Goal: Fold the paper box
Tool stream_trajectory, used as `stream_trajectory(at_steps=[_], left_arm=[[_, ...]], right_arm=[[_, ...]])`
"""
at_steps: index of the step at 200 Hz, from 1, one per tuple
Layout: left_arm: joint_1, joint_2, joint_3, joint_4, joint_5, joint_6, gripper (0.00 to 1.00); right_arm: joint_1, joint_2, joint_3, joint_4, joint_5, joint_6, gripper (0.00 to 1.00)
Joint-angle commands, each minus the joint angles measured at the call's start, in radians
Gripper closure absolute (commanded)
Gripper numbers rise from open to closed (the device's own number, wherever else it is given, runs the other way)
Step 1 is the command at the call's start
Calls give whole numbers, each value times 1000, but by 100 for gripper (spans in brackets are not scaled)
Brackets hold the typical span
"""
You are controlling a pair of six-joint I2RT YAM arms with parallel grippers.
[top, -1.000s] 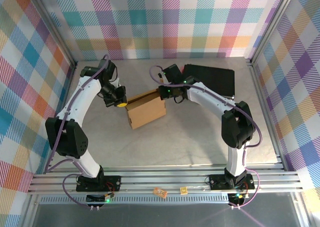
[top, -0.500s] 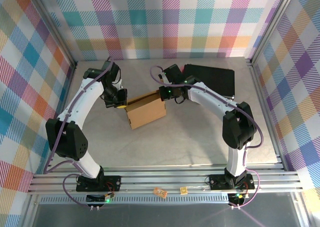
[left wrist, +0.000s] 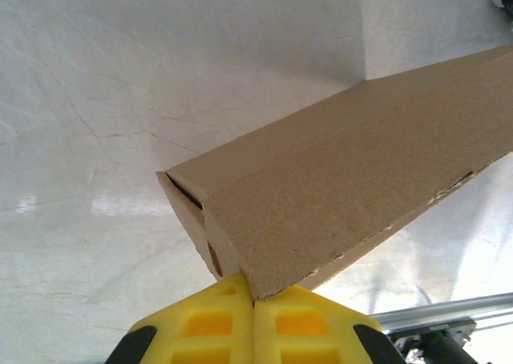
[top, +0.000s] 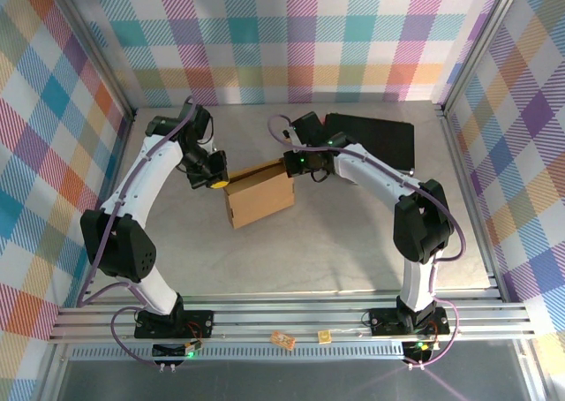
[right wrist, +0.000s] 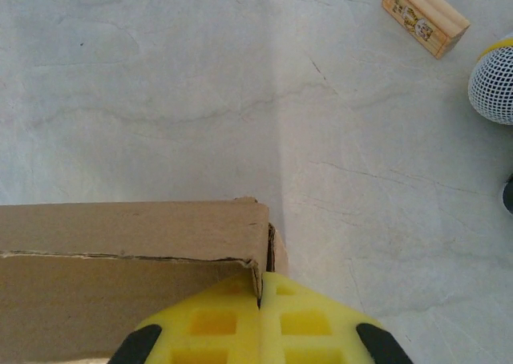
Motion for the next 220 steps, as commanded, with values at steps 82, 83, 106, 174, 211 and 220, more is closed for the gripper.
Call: stream_trajectory(at_steps=[82,83,106,174,211,220], left_arm=[[-22,16,-17,55,130,-16,100],[-22,16,-17,55,128,-14,100],[-25,19,-30,45,99,22,100],[-49,29,-28,27,45,73,100],[-66,39,-11,12,13,93,100],[-70,42,-7,6,3,98,100]], right_arm=[[33,16,17,-117,-77,12,99],[33,15,18,-117,-77,12,98],[31,10,38,-140,-79,23,96],[16,-15,56,-163,-103,60,89],[8,-30,63,-171,-115,75,85],[6,-36,61,-171,-117,81,84]])
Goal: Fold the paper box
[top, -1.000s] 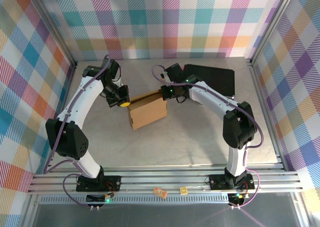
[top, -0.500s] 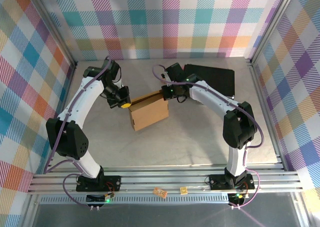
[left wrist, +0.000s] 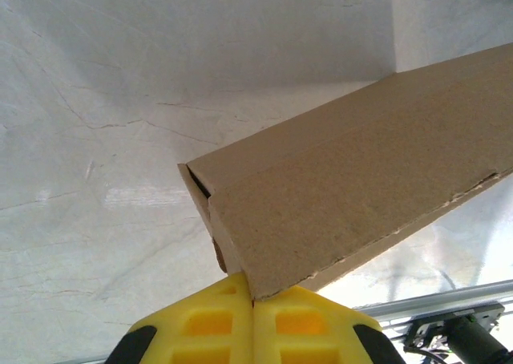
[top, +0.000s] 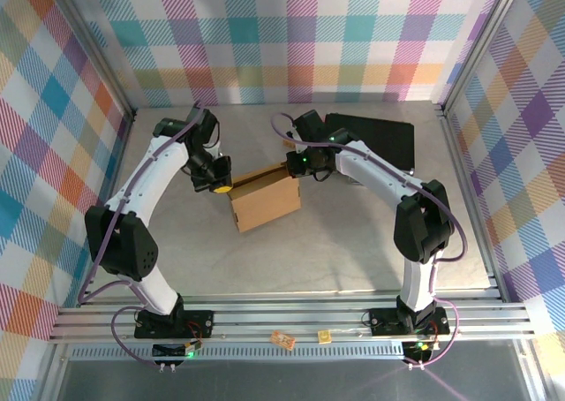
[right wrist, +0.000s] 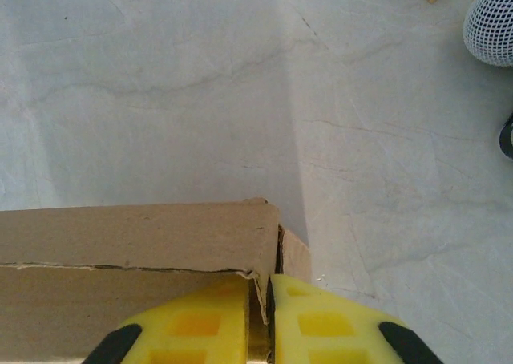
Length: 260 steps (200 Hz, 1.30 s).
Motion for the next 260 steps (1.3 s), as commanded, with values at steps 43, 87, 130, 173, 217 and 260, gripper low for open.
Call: stream_trajectory(at_steps=[43,87,130,173,217,260], left_arm=[[-49,32,28,-4,-11,53,100],[-56,30,27,-7,-27,56,100],[-60,31,33,-8,-33,57,100],[-66,31,33,-10,-45,57,100],[-90,34,41,-19,-95,59,100],[-111,24,31,-4,-144,49,100]], right_arm=[[9,-47,16,-56,-113,41,75],[2,-70,1,-56,-111,61,66],[-10,-87,2,-58,-125,93,61],[-13,-101,-22,-60,-133,111,61],[-16,-115,-87,-55,-99,71,81],[-18,-143,-154,-33,-72,25,100]])
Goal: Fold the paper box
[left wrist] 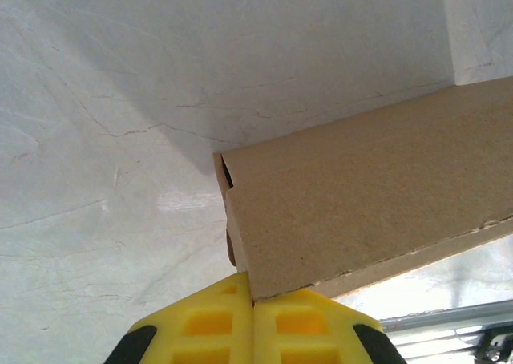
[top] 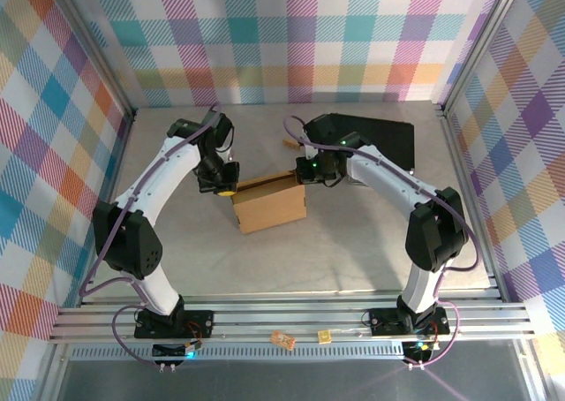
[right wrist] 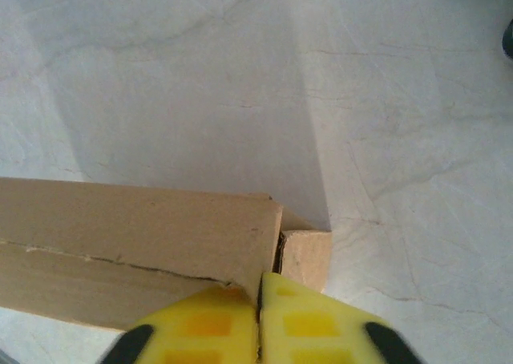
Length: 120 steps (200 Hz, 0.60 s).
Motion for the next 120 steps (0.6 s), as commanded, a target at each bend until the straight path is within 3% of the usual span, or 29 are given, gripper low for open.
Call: stream_trajectory(at_steps=[1,72,86,120], left_arm=[[-25,-1,15,15,-15,6,100],[-31,-47,-43,73,30,-79,100],[-31,-64,-30,76,47,-102,90],[-31,-88,-8,75,100,-131,82]], right_arm=[[7,-39,-42,8,-11,-31,100],[10,-58,-112,36,12,-55,100],[12,-59,-111,40,17,-59,100],[13,-62,-110,44,22,-65,100]])
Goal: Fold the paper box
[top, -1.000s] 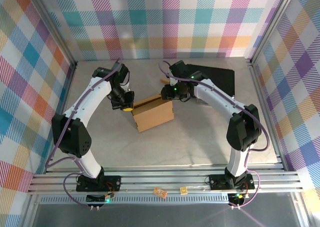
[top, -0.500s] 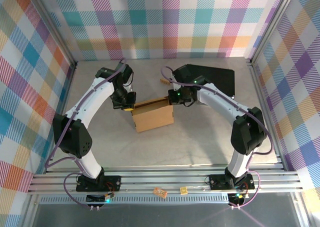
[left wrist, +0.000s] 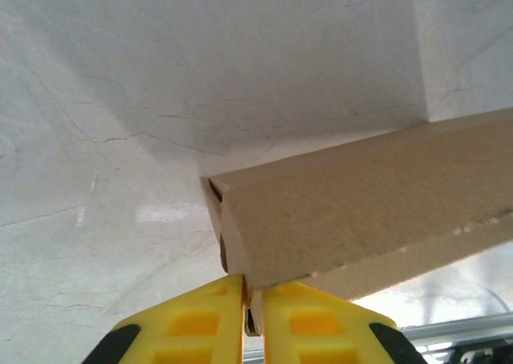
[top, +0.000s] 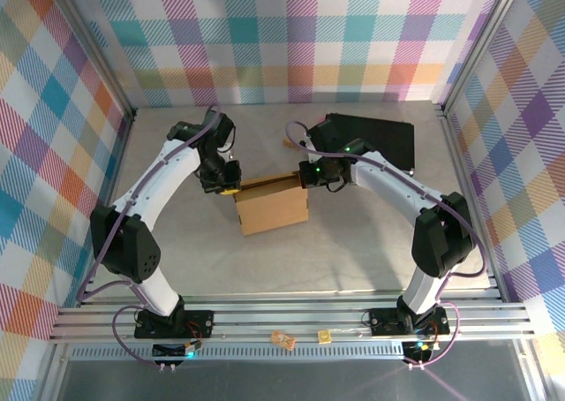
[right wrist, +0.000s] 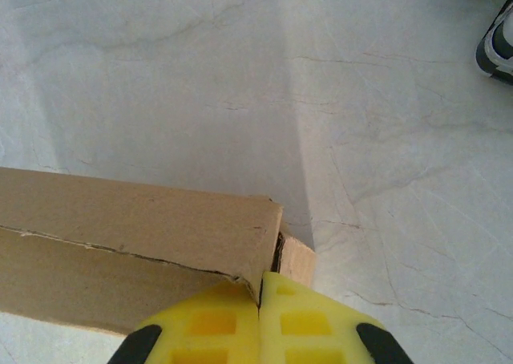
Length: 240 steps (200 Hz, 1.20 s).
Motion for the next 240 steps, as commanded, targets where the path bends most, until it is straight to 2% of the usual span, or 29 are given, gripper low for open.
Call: stream_trajectory(at_steps=[1,33,81,105,129,140,155,162,185,190,200,205,215,219,221,240], left_arm=[[-18,-50,19,18,81,-42,81],[-18,-82,18,15,101,-94,64],[-17,-119,16,-10,80,-236,55],[-17,-170,29,-21,2,-483,54],[-25,-228,-30,2,17,-895,52],[-40,-248,-47,5,26,-1034,52],[-61,-274,-63,9,16,-1196,48],[-67,-281,-75,16,28,-1269,41],[-70,-289,-138,102,91,-1440,32],[-70,-290,-152,133,99,-1470,22],[-71,-278,-165,156,104,-1512,19],[-71,-269,-167,158,104,-1527,14],[-70,-249,-177,175,107,-1551,12],[-68,-242,-186,188,107,-1561,2],[-67,-238,-189,192,107,-1565,0],[-55,-206,-231,293,98,-1605,0]], right_arm=[[13,-10,-23,-22,-14,-22,100],[13,-12,-26,-17,-8,-23,100],[21,-16,-26,-4,4,-4,100],[28,-22,-32,5,14,6,100],[36,-29,-38,11,31,12,100],[39,-34,-41,13,39,13,100],[42,-44,-48,19,49,15,100],[42,-47,-51,23,53,17,100],[44,-54,-54,24,58,19,100],[45,-55,-54,25,58,19,100],[46,-57,-55,28,60,19,100],[46,-57,-56,29,60,19,100],[47,-57,-57,30,60,19,100],[47,-57,-57,30,61,18,100],[47,-58,-57,30,60,19,100],[48,-63,-67,37,58,19,100]])
